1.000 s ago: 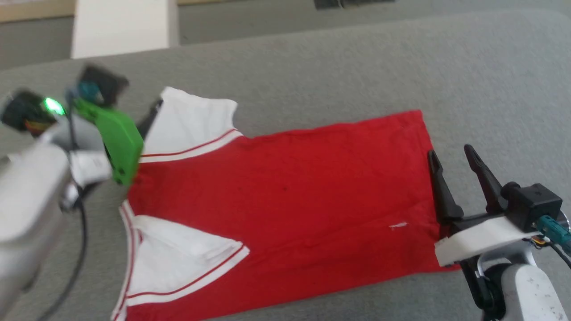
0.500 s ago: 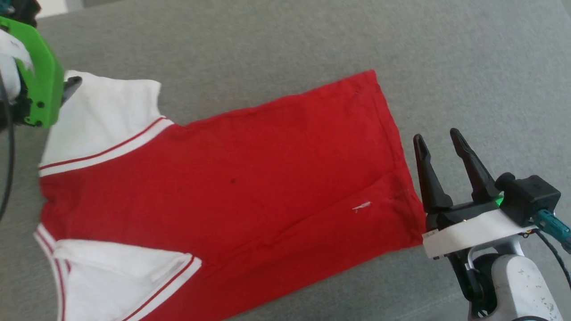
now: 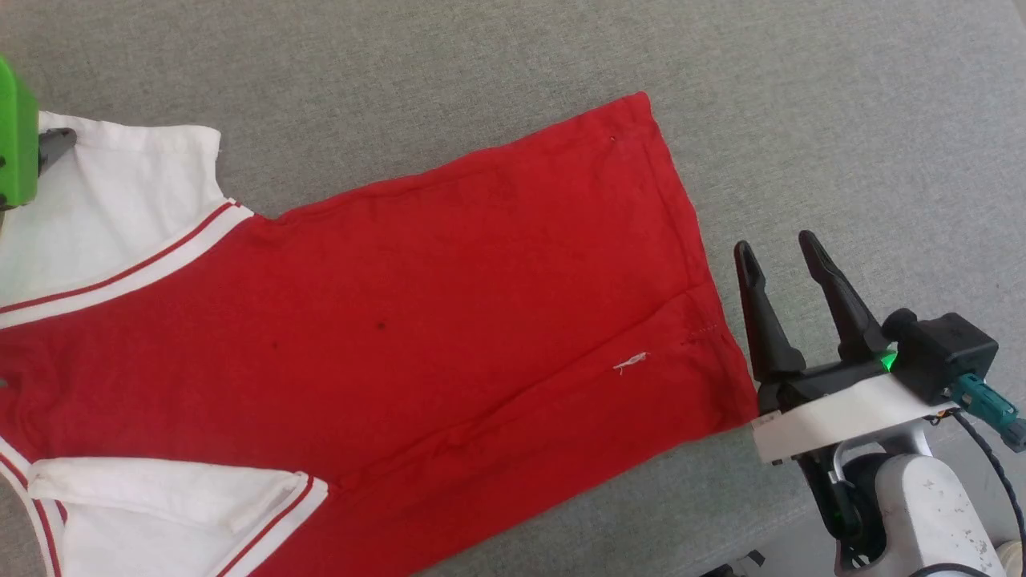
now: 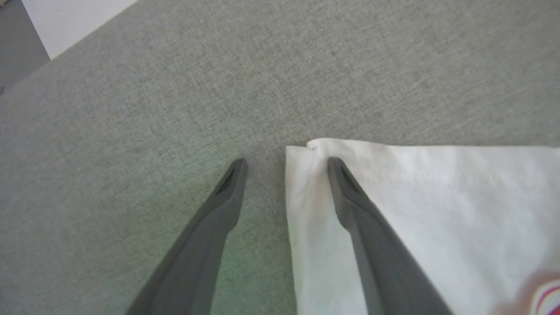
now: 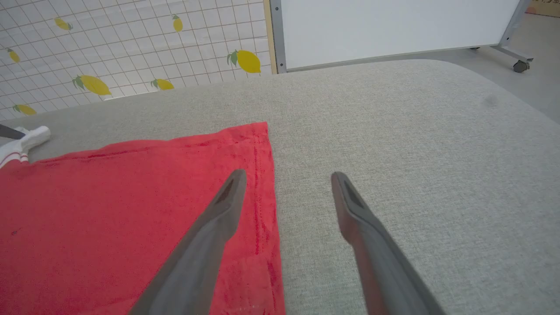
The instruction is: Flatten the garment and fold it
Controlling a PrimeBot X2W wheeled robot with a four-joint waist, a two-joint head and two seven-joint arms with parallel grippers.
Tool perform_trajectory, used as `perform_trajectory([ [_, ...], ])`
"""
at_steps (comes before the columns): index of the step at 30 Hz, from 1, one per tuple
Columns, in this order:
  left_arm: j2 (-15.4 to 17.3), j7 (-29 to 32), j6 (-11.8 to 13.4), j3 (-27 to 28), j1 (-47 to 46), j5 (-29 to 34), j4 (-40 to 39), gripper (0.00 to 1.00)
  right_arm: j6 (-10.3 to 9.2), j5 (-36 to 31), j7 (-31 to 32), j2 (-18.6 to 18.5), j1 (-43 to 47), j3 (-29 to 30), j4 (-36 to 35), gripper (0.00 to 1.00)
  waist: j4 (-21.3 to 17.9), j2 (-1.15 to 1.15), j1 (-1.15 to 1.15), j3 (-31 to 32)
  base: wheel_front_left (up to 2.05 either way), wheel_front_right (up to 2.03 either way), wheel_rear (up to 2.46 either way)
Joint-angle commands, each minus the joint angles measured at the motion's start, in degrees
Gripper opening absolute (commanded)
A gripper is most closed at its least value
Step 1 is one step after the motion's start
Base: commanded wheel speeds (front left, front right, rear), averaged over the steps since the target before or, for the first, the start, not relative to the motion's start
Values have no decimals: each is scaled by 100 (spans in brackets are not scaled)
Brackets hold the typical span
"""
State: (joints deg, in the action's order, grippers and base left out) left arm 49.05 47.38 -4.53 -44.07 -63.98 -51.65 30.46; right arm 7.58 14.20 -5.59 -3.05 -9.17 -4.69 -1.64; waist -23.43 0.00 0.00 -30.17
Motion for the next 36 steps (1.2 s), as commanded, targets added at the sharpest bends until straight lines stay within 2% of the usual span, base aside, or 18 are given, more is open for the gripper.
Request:
perform_trajectory([
  [1,-48,145,-36,-136,136,-48,42,0,-9,15,-59,17,-105,6,14,100,15,0,0,-11,0,0,0],
  [3,-63,189,-49,-132,150,-110,4,0,-9,17,-63,17,-111,10,27,100,43,0,0,1,0,0,0],
  [9,-212,-241,-53,-114,175,-40,-86,0,-9,-135,54,17,-131,124,29,100,243,0,0,219,0,0,0],
  [13,-261,-773,-105,-164,195,185,-129,0,-9,-402,375,-7,-104,190,-58,100,458,0,0,481,0,0,0],
  [17,-381,-1368,-164,-192,288,301,-240,0,-9,-439,885,-259,-82,195,-168,100,713,0,0,762,0,0,0],
  [19,-438,-1687,-183,-195,369,340,-355,0,-9,-328,1176,-437,-122,207,-208,100,831,0,0,893,0,0,0],
  [22,-547,-2118,-206,-233,542,386,-657,0,-9,-302,1766,-942,-222,210,-158,100,1062,0,0,1043,0,0,0],
  [27,-580,-2520,-164,-354,867,543,-1336,0,-9,87,2927,-1627,-664,50,-132,100,1390,0,0,1088,0,0,0],
  [30,-540,-2693,-17,-382,1068,631,-1869,0,-9,336,3632,-2065,-1115,-151,-41,100,1595,0,0,1020,0,0,0],
  [36,-393,-2848,388,-397,1412,791,-2944,0,-9,778,4765,-2701,-2076,-720,445,100,2021,0,0,763,0,0,0],
])
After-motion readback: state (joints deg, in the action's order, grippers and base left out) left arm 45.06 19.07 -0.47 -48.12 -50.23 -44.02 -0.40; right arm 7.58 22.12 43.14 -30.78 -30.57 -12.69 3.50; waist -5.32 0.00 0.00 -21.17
